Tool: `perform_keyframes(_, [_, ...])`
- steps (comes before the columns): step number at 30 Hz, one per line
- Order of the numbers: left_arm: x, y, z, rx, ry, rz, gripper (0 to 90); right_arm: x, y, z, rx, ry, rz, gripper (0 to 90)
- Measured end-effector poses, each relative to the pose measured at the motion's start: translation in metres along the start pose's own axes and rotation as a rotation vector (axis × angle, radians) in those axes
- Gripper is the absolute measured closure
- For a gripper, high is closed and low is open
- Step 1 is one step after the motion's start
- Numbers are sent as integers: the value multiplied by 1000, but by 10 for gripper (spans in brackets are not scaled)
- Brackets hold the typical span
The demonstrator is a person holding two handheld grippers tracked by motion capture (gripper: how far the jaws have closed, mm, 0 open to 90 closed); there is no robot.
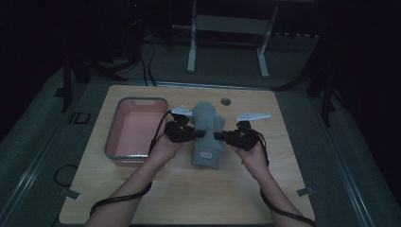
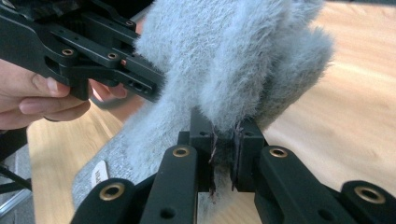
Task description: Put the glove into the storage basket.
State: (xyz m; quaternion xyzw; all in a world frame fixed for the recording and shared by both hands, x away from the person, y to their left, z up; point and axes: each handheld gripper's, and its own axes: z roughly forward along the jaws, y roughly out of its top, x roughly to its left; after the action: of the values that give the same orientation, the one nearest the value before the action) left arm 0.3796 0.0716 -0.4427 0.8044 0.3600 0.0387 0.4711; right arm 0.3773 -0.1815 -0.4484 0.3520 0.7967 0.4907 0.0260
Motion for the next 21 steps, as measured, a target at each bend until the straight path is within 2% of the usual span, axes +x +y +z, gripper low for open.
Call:
perform_keyframes(5, [10,8,-25,-22,26,7,786,11,24,9,-16,29,-18,819])
perform_keyframes(11, [25,10,-52,-23,68,12,786,25,47,29,-13,58,-46,820])
perform_keyframes(16, [38,8,-78,-35,100,-5,786,37,65,49,-5,105,-53,820])
perform_keyframes(21, [53,6,-104,-45,133,-22,786,51,85,69,2,124,-78,820])
